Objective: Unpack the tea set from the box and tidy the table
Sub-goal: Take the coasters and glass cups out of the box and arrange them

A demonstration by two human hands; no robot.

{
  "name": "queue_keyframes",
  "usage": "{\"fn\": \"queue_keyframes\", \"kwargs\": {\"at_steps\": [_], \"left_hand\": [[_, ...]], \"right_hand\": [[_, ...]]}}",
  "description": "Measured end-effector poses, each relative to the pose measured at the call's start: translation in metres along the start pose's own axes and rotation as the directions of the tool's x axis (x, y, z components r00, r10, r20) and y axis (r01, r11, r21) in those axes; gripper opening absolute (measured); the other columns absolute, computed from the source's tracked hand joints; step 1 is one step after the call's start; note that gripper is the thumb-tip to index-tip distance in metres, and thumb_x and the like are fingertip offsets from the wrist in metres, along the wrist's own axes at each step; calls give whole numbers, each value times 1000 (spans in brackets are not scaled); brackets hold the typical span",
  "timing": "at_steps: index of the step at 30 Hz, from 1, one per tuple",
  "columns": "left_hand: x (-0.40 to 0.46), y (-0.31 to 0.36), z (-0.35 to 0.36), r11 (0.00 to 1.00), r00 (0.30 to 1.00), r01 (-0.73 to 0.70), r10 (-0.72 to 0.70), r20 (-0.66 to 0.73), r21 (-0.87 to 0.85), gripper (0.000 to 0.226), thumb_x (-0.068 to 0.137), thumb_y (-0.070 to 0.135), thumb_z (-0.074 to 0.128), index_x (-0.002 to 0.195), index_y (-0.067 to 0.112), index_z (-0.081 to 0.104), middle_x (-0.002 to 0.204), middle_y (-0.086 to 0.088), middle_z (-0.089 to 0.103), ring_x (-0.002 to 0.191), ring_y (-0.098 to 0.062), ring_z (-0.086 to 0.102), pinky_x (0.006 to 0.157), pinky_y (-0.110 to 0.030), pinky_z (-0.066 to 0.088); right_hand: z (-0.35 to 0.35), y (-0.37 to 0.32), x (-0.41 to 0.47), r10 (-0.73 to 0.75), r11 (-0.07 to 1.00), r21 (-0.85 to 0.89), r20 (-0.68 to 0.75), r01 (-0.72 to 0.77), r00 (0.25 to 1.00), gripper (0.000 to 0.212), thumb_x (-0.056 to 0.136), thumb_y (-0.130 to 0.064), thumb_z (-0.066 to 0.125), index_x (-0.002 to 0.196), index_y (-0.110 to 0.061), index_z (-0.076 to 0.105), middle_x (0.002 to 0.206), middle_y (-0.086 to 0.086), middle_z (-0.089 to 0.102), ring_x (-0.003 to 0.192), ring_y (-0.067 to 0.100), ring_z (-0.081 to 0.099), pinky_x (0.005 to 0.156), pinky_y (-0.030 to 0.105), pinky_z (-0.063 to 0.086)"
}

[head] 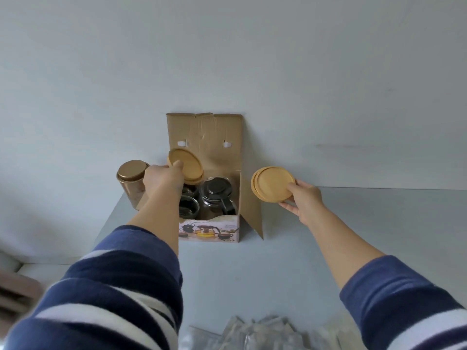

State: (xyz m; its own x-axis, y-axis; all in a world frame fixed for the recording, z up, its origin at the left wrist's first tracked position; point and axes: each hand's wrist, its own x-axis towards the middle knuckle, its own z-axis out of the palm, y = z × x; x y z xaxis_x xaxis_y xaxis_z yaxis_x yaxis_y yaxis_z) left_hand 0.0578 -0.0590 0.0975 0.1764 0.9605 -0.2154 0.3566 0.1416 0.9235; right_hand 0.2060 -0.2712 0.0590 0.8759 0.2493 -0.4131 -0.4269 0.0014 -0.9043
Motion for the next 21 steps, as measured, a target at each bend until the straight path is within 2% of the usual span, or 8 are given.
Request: {"fn": "queue_keyframes", "kwargs": {"at_steps": [3, 7, 10, 13, 17, 21], "left_hand": [[-35, 15, 38, 999, 999, 2, 1, 53, -47, 25, 91, 36, 63, 84, 14, 52, 80, -4, 57, 75, -22, 57, 74, -35, 44], [-79, 7, 116, 989, 992, 65, -49, 118, -133, 23, 88, 33, 67, 92, 12, 61, 100, -10, 67, 91, -27, 65, 88, -38, 53], [-107, -20, 180, 978, 980, 135, -107, 168, -161, 23, 86, 30, 68, 96, 9, 69, 97, -11, 68, 98, -30, 66, 94, -39, 52], [-133, -52, 238, 959, 952, 242, -206, 225, -149, 25, 85, 28, 70, 99, 8, 69, 100, -15, 69, 100, -32, 68, 95, -43, 53], [-155, -86, 298, 937, 923, 329, -294, 247, -113, 32, 88, 25, 67, 109, 1, 66, 106, -16, 68, 101, -35, 66, 95, -45, 53], [-150, -100, 339, 933, 919, 342, -308, 245, -112, 28, 91, 22, 64, 109, 0, 65, 98, -15, 67, 101, -35, 67, 95, -45, 53]], "right_hand": [[-40, -15, 20, -15, 1000, -11, -13, 15, 1000, 37, 90, 0, 52, 125, -9, 59, 125, 12, 58, 103, 28, 61, 72, 37, 55], [-110, -27, 56, 5, 1000, -26, -68, -7, 998, 40, 91, 1, 52, 130, -7, 56, 129, 15, 57, 101, 29, 62, 76, 38, 55], [-164, -22, 86, 42, 998, -45, -130, -48, 991, 41, 91, 1, 51, 132, -7, 55, 130, 17, 57, 108, 33, 62, 78, 39, 55], [-208, -8, 117, 69, 994, -73, -197, -85, 978, 42, 91, 1, 53, 132, -6, 53, 132, 19, 56, 112, 37, 60, 75, 40, 54], [-237, 9, 157, 83, 986, -121, -248, -116, 965, 43, 89, 2, 53, 131, -5, 53, 130, 20, 55, 112, 38, 59, 73, 40, 55], [-240, 15, 195, 63, 986, -131, -269, -101, 961, 42, 90, 1, 51, 131, -6, 54, 126, 16, 54, 111, 35, 58, 73, 39, 56]]}}
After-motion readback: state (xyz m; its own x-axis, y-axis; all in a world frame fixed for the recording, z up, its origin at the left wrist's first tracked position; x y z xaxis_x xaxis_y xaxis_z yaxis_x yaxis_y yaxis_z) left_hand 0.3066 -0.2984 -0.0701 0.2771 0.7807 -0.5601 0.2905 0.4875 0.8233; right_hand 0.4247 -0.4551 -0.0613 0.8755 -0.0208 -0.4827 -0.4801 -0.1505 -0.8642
